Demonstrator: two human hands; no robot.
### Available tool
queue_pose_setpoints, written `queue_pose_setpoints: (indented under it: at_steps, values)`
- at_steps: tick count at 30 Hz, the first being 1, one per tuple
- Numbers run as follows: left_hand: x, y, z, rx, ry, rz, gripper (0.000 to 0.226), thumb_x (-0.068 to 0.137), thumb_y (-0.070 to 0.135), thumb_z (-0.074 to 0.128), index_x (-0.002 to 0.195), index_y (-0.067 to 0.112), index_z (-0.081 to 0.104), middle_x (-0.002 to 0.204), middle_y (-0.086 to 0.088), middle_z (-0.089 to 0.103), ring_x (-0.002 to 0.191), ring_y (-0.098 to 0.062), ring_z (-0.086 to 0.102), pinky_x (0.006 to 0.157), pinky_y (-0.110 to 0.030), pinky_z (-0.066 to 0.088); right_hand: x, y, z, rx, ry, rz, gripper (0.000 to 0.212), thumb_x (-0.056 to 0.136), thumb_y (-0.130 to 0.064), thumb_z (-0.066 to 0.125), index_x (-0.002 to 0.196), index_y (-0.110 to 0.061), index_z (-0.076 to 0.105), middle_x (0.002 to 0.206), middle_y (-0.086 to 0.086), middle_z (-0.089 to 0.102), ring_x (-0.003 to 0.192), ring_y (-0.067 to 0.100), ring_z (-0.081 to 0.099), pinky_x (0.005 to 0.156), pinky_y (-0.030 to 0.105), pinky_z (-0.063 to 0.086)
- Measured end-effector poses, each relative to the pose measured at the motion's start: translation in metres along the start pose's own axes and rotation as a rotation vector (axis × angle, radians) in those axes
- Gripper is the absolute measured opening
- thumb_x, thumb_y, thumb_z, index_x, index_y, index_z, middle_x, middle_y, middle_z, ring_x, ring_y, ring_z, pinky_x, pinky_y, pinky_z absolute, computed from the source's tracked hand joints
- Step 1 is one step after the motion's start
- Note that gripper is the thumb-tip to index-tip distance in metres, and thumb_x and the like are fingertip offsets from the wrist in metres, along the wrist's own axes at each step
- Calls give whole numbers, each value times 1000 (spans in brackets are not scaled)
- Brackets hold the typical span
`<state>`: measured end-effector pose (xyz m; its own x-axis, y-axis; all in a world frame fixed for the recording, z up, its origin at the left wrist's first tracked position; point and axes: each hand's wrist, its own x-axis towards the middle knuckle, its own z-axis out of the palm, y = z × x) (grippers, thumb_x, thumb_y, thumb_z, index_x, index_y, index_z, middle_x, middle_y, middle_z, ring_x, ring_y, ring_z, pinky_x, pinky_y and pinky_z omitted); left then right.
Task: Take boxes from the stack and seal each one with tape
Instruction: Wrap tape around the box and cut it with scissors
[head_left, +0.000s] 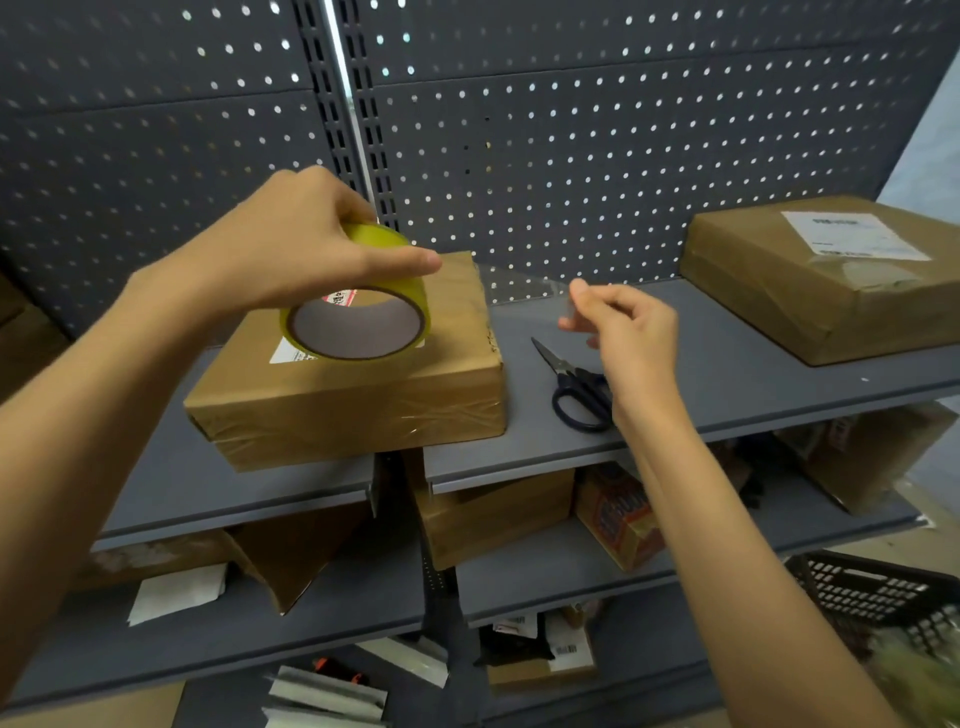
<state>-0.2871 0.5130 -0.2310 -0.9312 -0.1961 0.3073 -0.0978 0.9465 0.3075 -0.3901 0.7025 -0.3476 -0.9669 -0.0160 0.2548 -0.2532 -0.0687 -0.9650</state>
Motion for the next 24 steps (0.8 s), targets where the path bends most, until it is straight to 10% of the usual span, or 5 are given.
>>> queue_pose_setpoints:
  at_steps: [7,17,24]
  values:
    - [17,2,10,89,-96,-27,65,70,60,71,72,-5,65,55,-10,47,51,-19,39,48,-28,26,-6,25,-2,-8,-71,185,17,93,-18,61,79,-8,62,70,3,61,60,7,66,44,20,49]
    - [34,2,15,137,-161,-12,60,69,60,73,56,6,51,52,-7,38,51,-20,33,52,-30,24,-4,35,10,94,-116,373,18,97,-17,54,82,-7,55,95,11,61,68,20,70,65,30,60]
    - [41,-5,16,183,-209,-30,60,69,61,72,62,4,55,54,-7,40,53,-21,34,51,-30,24,-17,45,23,-473,-229,162,24,101,-29,41,86,-11,48,82,14,65,67,26,63,69,41,55]
